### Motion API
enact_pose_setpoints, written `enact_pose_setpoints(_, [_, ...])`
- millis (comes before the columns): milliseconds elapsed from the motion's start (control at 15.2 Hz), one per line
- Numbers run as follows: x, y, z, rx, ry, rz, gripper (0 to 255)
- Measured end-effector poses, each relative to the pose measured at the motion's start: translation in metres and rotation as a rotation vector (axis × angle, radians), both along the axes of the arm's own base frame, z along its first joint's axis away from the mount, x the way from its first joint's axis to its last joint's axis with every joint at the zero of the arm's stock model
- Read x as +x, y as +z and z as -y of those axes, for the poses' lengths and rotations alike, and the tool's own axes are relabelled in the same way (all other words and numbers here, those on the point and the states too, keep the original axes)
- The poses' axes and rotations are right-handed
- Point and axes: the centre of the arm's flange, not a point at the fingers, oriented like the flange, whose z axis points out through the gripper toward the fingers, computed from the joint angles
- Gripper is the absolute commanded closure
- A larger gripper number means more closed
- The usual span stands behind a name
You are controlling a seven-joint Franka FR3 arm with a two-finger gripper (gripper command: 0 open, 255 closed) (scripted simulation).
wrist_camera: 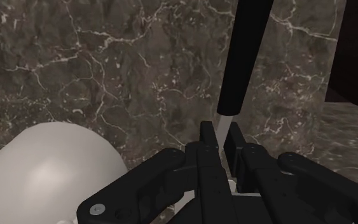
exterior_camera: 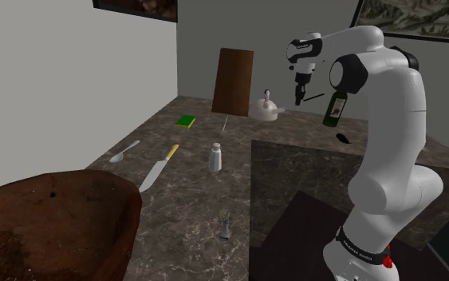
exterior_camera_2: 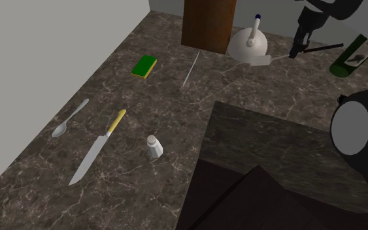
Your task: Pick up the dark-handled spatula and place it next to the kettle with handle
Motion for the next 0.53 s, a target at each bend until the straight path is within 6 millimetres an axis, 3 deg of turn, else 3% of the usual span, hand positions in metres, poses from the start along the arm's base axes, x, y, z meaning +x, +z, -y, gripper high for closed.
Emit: enact_pose_setpoints(528, [0.001,-0.042,-0.001,0.000,0.000,0.000,255])
